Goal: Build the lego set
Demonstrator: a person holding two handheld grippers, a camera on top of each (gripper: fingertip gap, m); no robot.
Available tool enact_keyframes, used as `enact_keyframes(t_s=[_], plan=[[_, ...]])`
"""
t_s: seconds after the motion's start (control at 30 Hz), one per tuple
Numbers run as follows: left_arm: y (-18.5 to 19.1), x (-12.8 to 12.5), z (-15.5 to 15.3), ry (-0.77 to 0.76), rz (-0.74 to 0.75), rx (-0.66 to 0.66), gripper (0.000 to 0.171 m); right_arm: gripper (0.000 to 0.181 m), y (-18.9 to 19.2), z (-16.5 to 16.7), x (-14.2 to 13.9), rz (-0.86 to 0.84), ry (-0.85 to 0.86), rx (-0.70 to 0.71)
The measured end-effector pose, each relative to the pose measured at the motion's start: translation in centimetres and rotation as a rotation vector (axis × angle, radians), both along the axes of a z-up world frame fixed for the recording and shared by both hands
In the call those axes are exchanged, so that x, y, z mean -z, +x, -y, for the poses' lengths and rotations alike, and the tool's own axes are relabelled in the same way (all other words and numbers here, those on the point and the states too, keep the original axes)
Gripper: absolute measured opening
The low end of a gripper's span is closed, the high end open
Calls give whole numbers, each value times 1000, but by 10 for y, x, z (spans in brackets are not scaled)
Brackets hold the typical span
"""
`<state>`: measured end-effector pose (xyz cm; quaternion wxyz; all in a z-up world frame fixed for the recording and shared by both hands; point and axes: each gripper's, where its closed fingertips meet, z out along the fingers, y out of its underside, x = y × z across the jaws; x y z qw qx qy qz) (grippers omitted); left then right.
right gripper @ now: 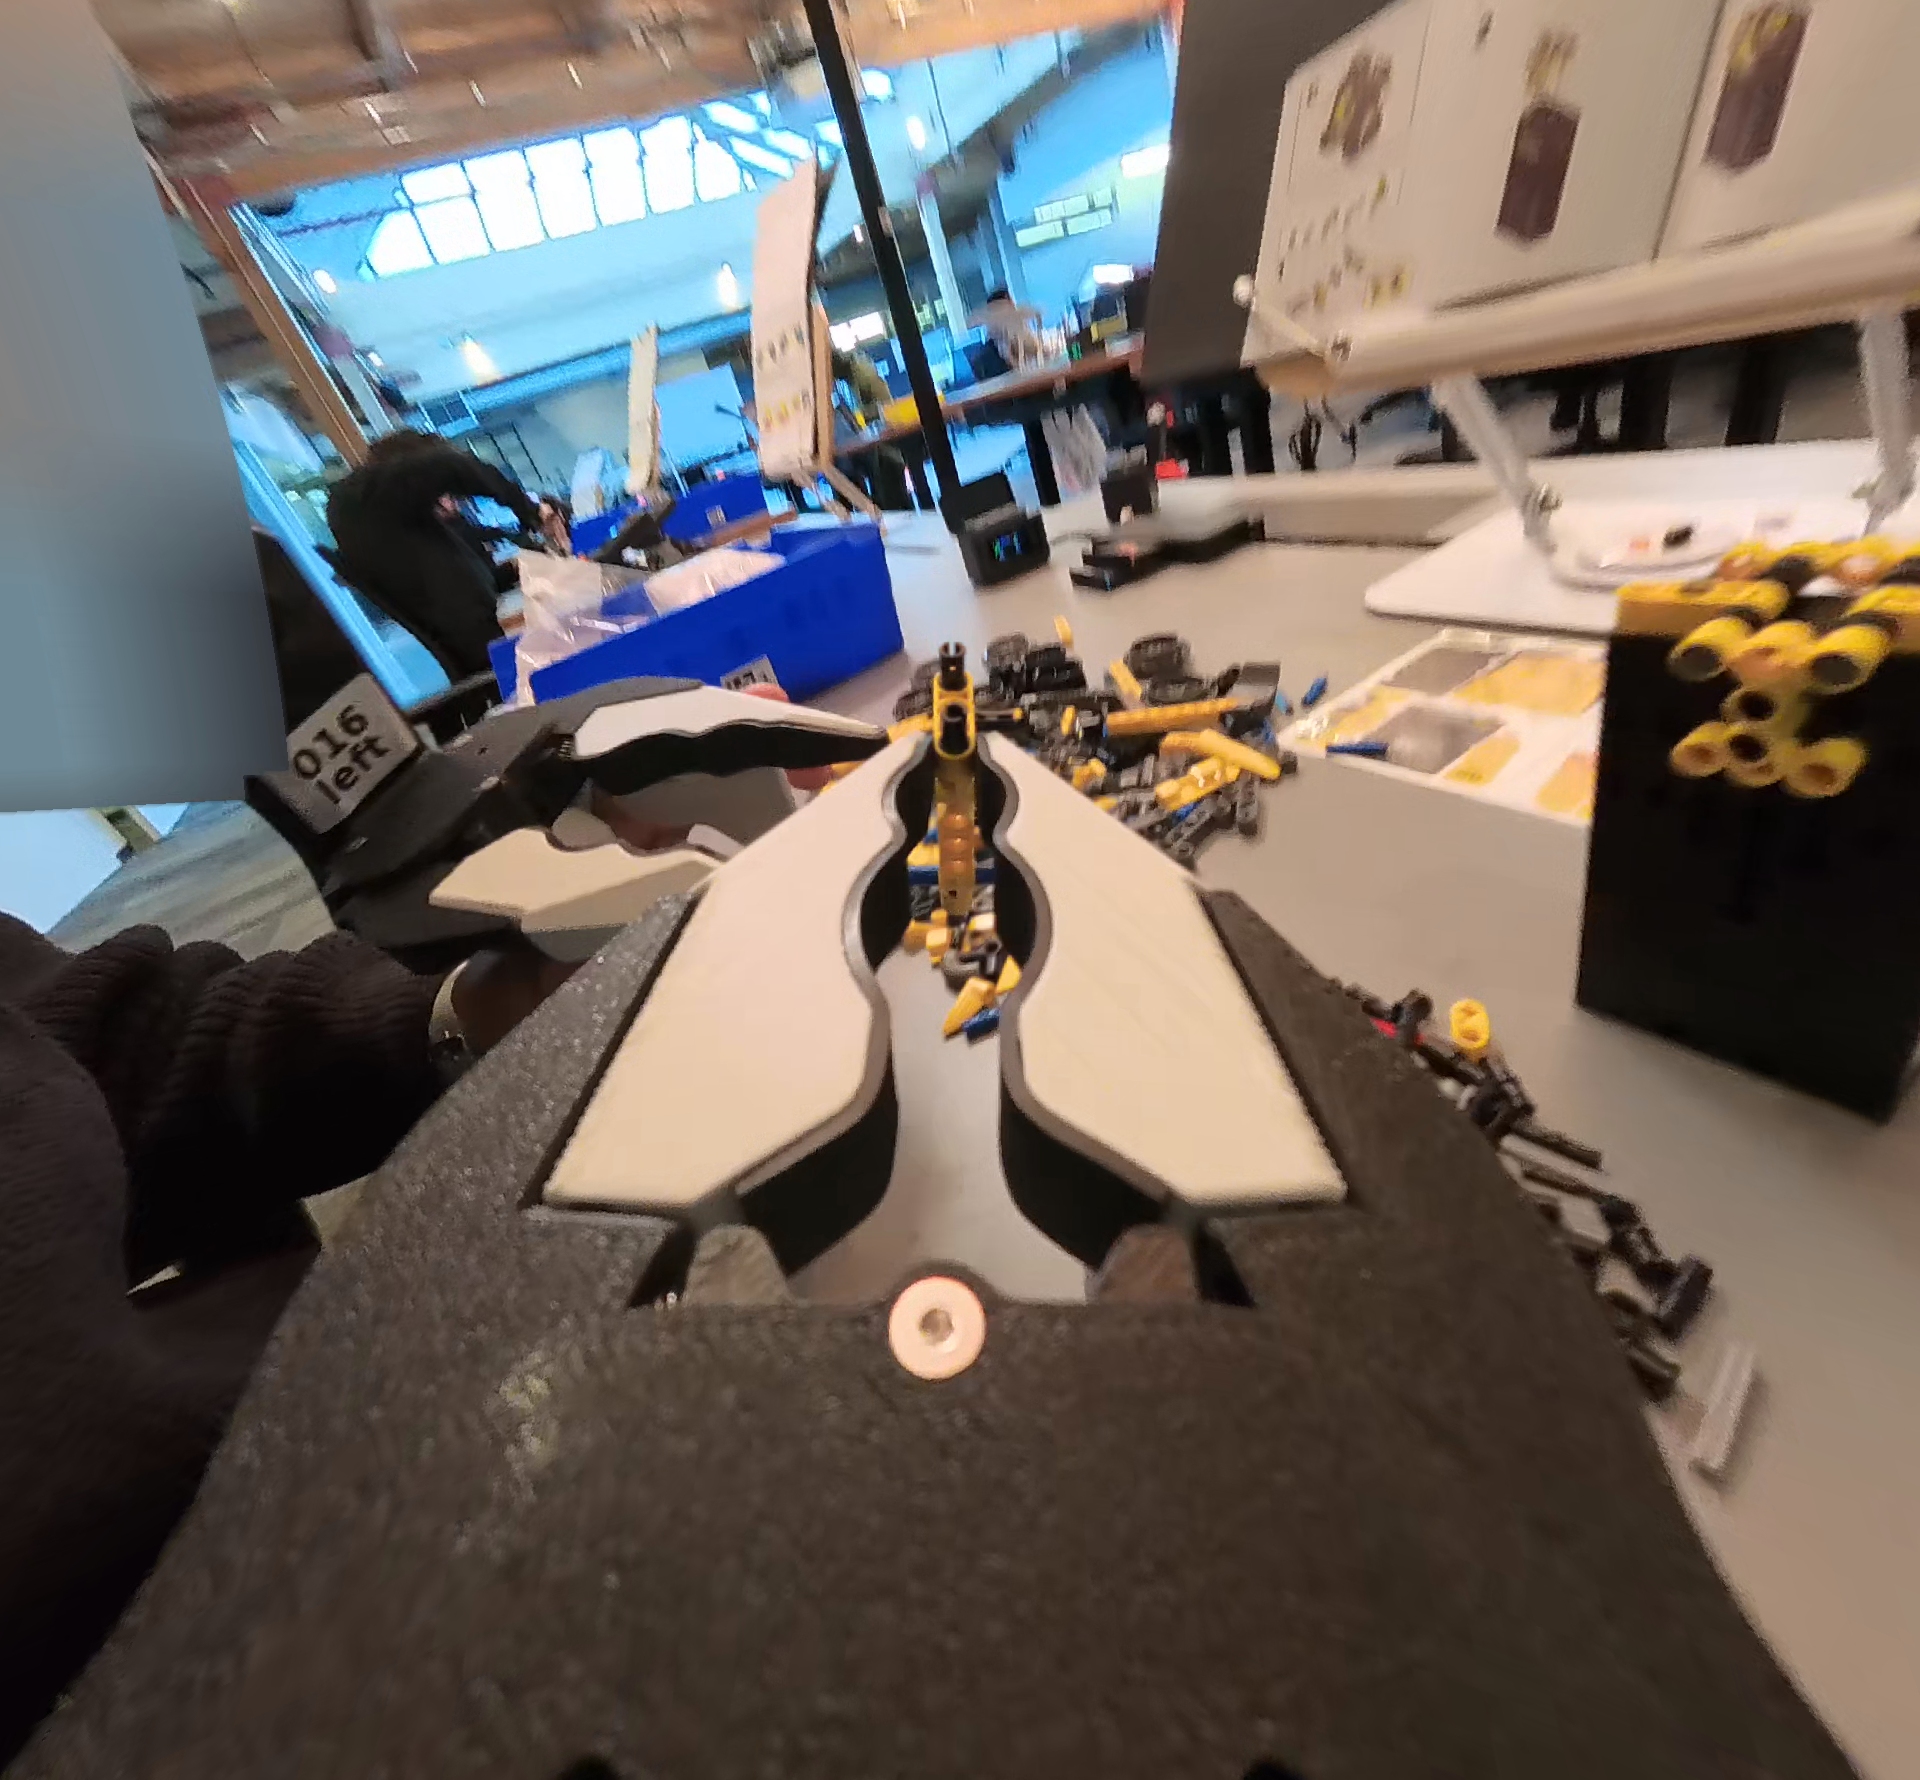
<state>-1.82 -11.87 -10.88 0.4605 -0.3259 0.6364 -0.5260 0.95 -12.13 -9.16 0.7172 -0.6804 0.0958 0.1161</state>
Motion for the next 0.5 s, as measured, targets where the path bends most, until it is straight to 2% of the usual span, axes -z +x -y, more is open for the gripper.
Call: enact_keyframes(t_s=[0.23, 0.3, 0.37, 0.5], plan=[[8, 3, -13, 6, -17, -106, 44, 7, -18, -10, 5, -19, -39, -42], [7, 3, -12, -1, -18, -91, 42, 7, -21, -12, 6, -13, -39, -46], [5, 3, -9, 1, -17, -65, 25, 7, -24, -13, 5, -21, -28, -55], [4, 3, -8, -16, -20, -42, 25, 7, -25, -13, 4, -27, 0, -72]])
